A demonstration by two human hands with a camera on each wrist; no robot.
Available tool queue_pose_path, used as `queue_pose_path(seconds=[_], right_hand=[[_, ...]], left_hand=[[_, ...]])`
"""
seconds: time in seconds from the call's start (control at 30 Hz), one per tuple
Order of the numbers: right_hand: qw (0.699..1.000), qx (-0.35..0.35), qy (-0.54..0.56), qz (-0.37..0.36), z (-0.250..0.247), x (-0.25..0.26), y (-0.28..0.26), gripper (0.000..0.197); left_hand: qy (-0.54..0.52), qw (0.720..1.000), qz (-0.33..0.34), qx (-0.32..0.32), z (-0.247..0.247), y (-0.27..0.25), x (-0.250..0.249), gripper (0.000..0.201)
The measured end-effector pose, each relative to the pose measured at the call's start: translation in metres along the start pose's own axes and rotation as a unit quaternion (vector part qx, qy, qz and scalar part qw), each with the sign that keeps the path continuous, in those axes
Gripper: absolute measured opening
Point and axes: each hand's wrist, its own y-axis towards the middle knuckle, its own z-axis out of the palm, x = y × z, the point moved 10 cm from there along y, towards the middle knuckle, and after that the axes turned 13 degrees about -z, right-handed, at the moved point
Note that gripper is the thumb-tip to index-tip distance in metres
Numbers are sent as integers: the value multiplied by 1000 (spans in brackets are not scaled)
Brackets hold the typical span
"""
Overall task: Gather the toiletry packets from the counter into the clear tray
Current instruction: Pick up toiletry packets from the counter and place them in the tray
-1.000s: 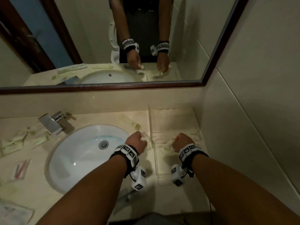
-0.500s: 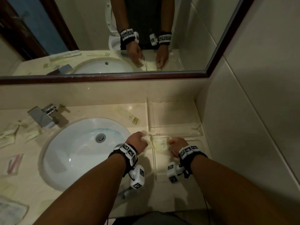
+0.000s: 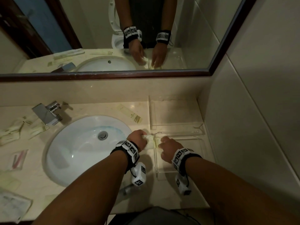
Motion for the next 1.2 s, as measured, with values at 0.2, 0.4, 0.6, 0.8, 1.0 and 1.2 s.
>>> queue_pose_path(seconds=[0.2,0.4,0.6,0.8,1.0,1.2], right_hand=[[999,27,-41,-8,8,6,-1,60],[991,84,-104,-30,11,14,-8,69],[990,69,-111,-44,1,14,-10,61],[997,-26,-68,-4,-18,6,-17,43],[997,51,-51,15,8,6,-12,50],[994,46,-98,32,5,5,-13,48]], left_hand=[[-9,1000,-6,-3,2,1,6,24],[-3,1000,-9,-9,0,1,4,21],[26,1000,6,-16,0,-1,-7,26],[34,999,13,-15,1,-2,-13,25],[38,999,14,0,6,-2,-15,27],[46,999,15,1,8,-3,-15,26]])
